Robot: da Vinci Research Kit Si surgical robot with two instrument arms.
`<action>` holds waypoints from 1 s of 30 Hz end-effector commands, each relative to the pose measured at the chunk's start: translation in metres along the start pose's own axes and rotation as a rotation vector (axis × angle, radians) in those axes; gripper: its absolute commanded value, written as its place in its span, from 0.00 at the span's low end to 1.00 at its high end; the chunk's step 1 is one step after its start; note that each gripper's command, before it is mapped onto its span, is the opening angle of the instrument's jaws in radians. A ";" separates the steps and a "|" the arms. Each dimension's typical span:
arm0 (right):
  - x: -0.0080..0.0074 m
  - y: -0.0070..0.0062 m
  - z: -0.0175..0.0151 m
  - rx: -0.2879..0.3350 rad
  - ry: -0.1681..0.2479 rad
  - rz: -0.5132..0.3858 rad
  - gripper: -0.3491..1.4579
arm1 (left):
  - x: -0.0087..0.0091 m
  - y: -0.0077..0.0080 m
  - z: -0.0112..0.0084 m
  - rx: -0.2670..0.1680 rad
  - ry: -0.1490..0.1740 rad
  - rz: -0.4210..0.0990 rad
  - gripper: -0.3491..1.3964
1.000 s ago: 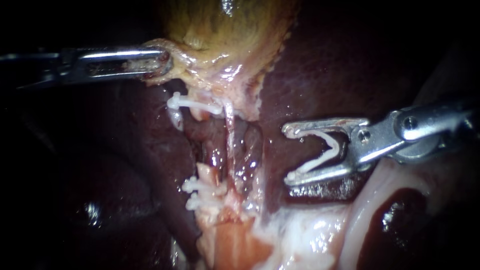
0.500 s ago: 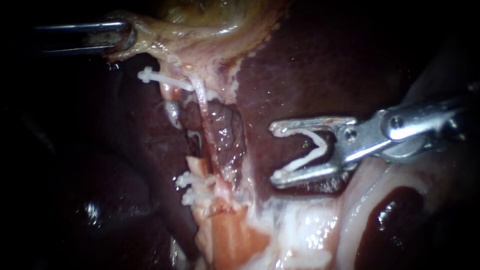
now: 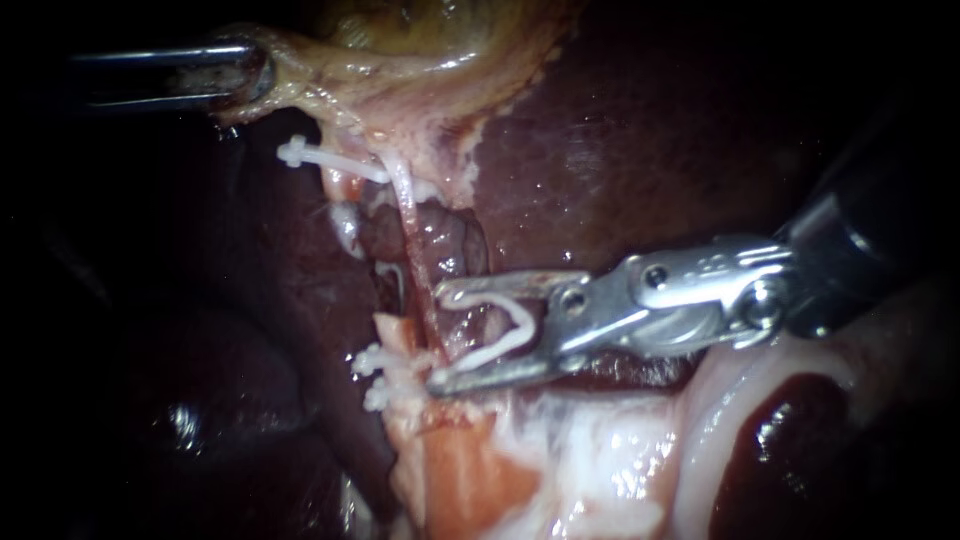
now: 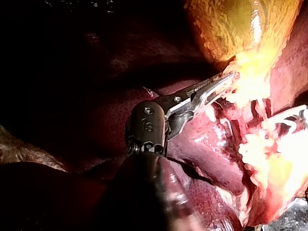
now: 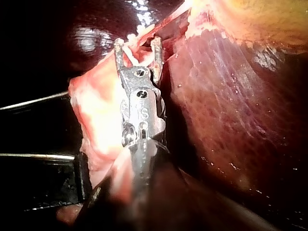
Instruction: Clipping first clip right tube
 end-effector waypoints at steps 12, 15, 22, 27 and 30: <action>0.0022 -0.0028 0.0013 0.147 0.145 0.087 0.46 | 0.0000 0.0000 0.0002 0.002 0.001 0.000 0.00; 0.0028 -0.0036 0.0014 0.179 0.158 0.099 0.46 | -0.0001 0.0000 0.0002 0.002 0.001 0.000 0.00; 0.0030 -0.0041 0.0012 0.199 0.154 0.092 0.43 | -0.0001 -0.0001 0.0002 0.002 0.001 0.000 0.00; 0.0031 -0.0041 0.0008 0.202 0.154 0.093 0.35 | -0.0001 -0.0001 0.0003 0.002 0.001 0.001 0.00; 0.0032 -0.0040 0.0005 0.219 0.151 0.092 0.28 | -0.0002 -0.0001 0.0004 0.002 0.001 0.001 0.00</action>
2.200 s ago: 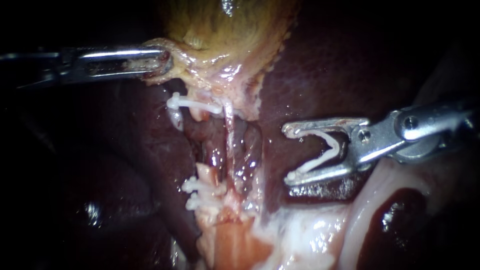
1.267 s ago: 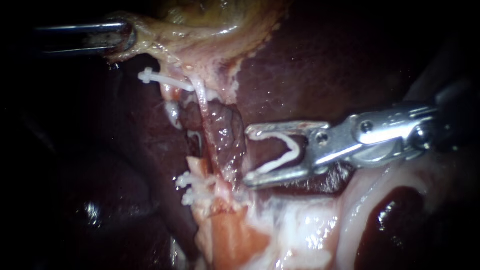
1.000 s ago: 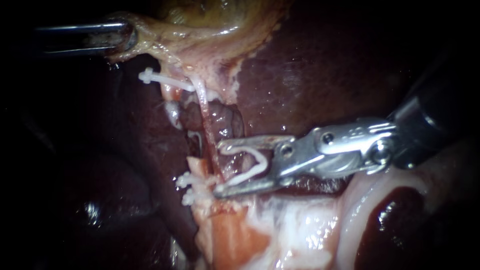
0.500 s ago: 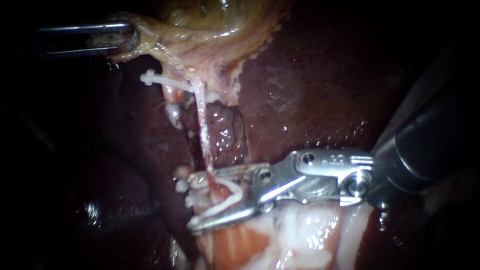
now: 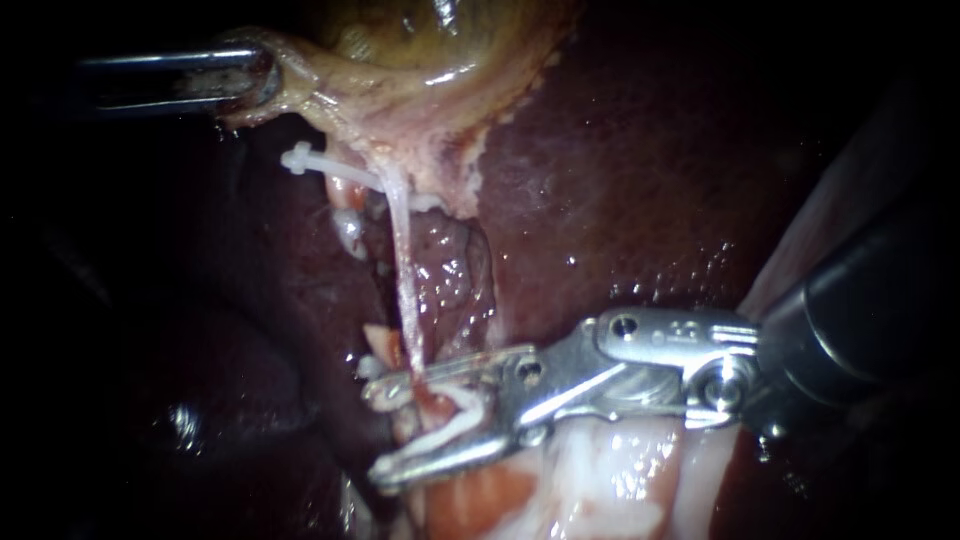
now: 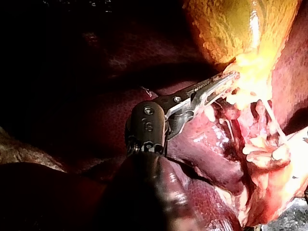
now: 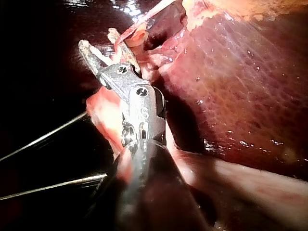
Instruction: Clipping first clip right tube
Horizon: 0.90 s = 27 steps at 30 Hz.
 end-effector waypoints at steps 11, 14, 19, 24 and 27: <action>-0.0002 0.0002 -0.0006 0.062 -0.021 0.017 0.00 | 0.0000 0.0000 0.0000 0.001 0.000 0.000 0.00; -0.0003 0.0002 -0.0008 0.063 -0.020 0.047 0.00 | 0.0000 0.0000 0.0000 0.001 0.000 0.000 0.00; -0.0004 0.0004 -0.0010 0.060 -0.027 0.070 0.00 | 0.0000 0.0000 0.0000 0.001 0.000 0.000 0.00; -0.0004 0.0004 -0.0010 0.060 -0.027 0.070 0.00 | 0.0000 0.0000 0.0001 0.001 0.000 0.000 0.00; -0.0005 0.0005 -0.0010 0.060 -0.027 0.076 0.00 | 0.0000 0.0000 0.0001 0.001 0.001 0.000 0.00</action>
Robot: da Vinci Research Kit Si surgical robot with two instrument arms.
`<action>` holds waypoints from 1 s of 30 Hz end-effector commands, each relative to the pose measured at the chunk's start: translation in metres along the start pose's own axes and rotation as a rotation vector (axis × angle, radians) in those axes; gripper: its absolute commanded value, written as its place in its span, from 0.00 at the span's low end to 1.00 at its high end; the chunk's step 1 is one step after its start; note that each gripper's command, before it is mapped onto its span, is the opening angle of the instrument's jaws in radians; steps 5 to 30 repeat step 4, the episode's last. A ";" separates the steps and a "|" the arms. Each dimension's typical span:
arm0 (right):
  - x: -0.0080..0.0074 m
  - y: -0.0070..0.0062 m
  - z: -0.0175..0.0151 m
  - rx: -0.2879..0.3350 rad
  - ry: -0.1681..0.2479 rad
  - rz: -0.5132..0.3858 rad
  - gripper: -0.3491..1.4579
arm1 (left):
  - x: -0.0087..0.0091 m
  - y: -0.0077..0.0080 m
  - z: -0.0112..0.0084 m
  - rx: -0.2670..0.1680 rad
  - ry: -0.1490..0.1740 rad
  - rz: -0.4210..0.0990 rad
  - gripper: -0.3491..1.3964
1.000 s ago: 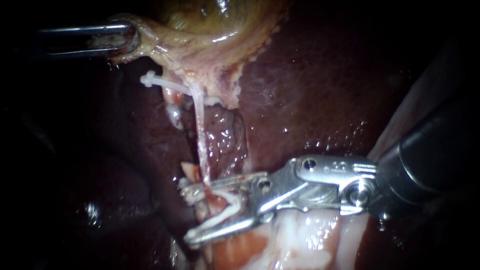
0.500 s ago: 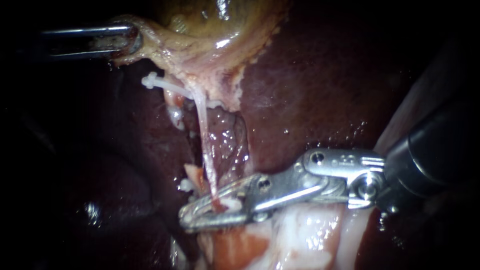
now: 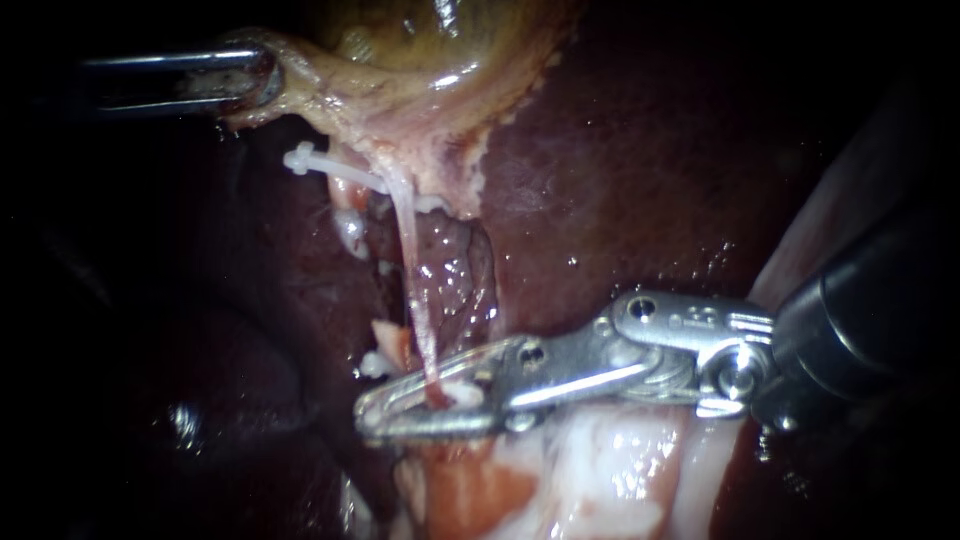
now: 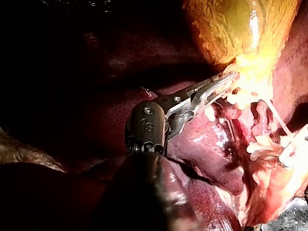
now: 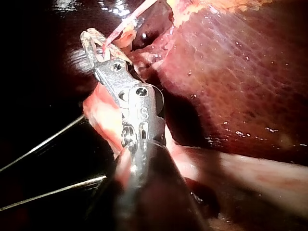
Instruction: Clipping first clip right tube
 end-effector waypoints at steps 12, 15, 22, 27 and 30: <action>-0.0002 0.0002 -0.0001 0.000 0.000 0.006 0.00 | 0.0000 0.0000 0.0000 0.000 0.000 0.000 0.00; -0.0002 0.0002 -0.0001 0.000 0.000 0.006 0.00 | 0.0000 0.0000 0.0000 0.000 0.000 0.000 0.00; -0.0002 0.0002 -0.0001 0.000 0.000 0.006 0.00 | 0.0000 0.0000 0.0000 0.000 0.000 0.000 0.00; -0.0002 0.0002 -0.0001 0.000 0.000 0.006 0.00 | 0.0000 0.0000 0.0000 0.000 0.000 0.000 0.00; -0.0002 0.0002 -0.0001 0.000 0.000 0.006 0.00 | 0.0000 0.0000 0.0000 0.000 0.000 0.000 0.00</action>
